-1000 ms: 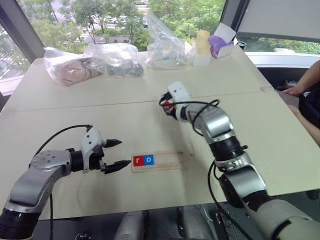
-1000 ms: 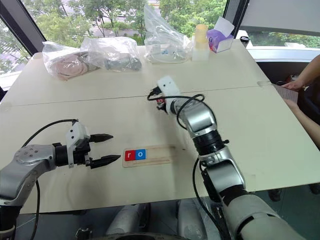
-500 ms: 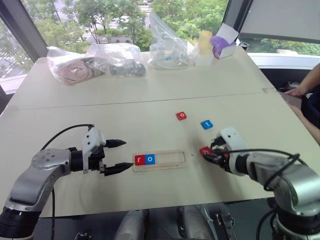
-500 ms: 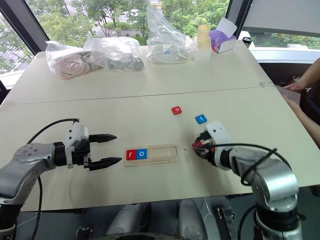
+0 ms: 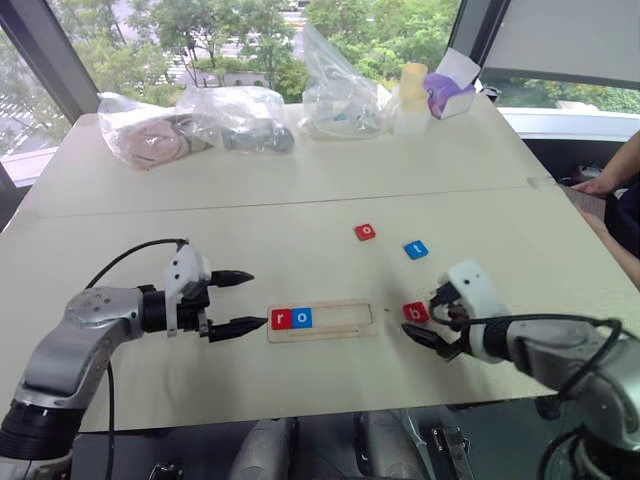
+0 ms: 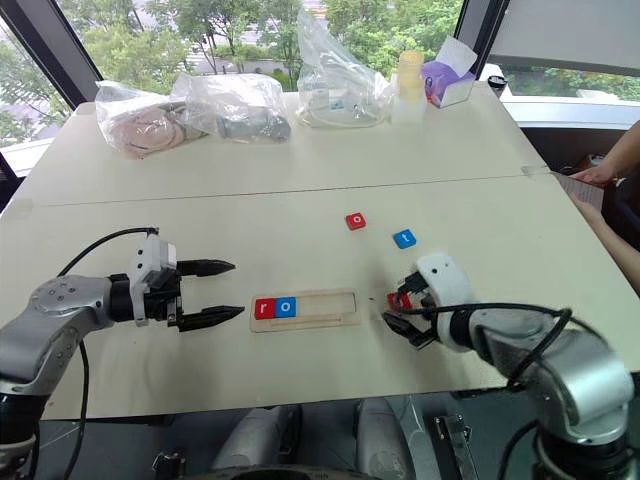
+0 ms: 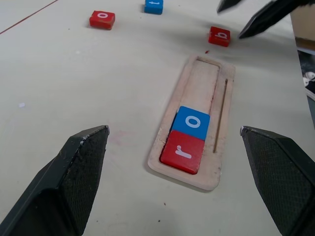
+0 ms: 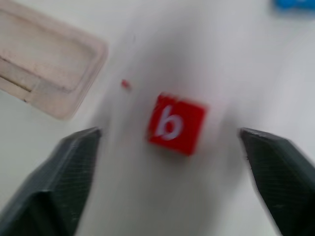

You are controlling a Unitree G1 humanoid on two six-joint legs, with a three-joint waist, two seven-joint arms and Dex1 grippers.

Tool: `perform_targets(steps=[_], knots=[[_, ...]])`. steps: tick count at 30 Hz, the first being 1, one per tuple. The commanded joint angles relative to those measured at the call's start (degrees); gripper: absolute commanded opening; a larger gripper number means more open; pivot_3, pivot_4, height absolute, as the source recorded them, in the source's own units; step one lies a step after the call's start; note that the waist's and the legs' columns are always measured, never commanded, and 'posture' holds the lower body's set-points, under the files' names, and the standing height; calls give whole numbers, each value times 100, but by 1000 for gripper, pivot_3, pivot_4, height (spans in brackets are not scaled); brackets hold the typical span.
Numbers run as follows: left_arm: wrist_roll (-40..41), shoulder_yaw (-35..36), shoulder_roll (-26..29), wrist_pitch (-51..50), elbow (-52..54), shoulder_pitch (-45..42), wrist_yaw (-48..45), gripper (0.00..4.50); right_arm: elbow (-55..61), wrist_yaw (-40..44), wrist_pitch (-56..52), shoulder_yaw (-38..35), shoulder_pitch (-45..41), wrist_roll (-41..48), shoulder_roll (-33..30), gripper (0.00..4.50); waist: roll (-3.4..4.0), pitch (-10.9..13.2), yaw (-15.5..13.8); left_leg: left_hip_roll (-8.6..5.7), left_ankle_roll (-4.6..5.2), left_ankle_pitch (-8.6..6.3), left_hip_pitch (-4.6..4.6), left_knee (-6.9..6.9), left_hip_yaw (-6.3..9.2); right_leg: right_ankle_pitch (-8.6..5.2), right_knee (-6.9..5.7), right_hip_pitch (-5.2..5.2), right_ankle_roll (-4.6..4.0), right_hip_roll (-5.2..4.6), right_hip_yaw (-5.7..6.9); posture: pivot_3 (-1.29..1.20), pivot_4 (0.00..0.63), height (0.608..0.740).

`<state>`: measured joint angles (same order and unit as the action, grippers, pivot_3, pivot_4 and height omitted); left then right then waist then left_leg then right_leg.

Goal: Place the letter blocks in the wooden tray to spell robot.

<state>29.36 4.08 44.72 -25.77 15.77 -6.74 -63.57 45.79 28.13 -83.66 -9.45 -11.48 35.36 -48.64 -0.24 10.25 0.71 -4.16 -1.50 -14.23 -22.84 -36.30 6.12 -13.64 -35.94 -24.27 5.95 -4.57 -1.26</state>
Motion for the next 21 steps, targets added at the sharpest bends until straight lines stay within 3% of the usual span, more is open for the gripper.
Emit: perform_targets(steps=[1,4,10,16,21], knots=[[10,13,-21,99,28,-93,-1,4500,-784,1337,2328,460,77,-644,-873,4473,-14,1,2,1,0,0,0,0,3,-2,2,3,3,1,5,0,150,740],[7,-12,-20,134,16,-120,-30,4500,-1996,1920,4321,1035,-78,-1519,-1088,4473,-25,3,8,2,1,0,2,2,1,6,8,7,19,2,6,0,150,740],[-13,45,-26,154,57,-136,69,4500,-3969,3732,6845,1680,-611,-1901,-781,4473,-24,7,17,2,1,0,5,2,-5,10,6,5,20,2,-4,0,150,740],[18,129,11,135,184,-4,166,4500,-4773,4621,7514,1982,-858,-2110,-664,4473,-23,9,-3,0,0,0,6,1,-3,10,4,6,19,-1,-7,0,150,740],[19,155,31,140,202,13,213,4500,-5143,4710,7925,2098,-957,-2453,-510,4473,-23,9,1,1,0,-1,8,0,-2,11,1,6,17,-8,-8,0,150,740]])
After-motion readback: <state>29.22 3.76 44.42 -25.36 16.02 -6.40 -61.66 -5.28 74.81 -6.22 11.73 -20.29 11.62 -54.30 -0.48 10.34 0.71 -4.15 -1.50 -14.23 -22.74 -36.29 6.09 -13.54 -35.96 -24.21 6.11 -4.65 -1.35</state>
